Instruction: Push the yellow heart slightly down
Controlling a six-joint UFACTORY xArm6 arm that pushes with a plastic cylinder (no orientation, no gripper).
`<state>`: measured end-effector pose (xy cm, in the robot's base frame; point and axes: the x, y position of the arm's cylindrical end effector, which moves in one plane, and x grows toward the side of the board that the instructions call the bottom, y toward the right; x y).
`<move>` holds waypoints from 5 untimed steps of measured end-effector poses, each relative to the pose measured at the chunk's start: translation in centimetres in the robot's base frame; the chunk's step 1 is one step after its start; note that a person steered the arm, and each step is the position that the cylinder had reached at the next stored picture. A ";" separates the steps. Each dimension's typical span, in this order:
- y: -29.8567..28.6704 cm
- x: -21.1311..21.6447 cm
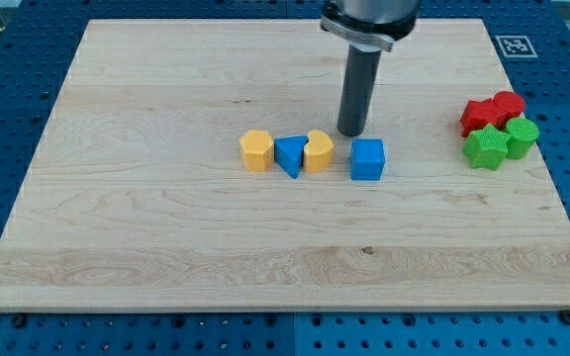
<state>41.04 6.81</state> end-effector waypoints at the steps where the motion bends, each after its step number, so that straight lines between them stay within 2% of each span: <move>1: -1.4 0.2; 5: -1.6 2.9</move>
<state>43.96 5.22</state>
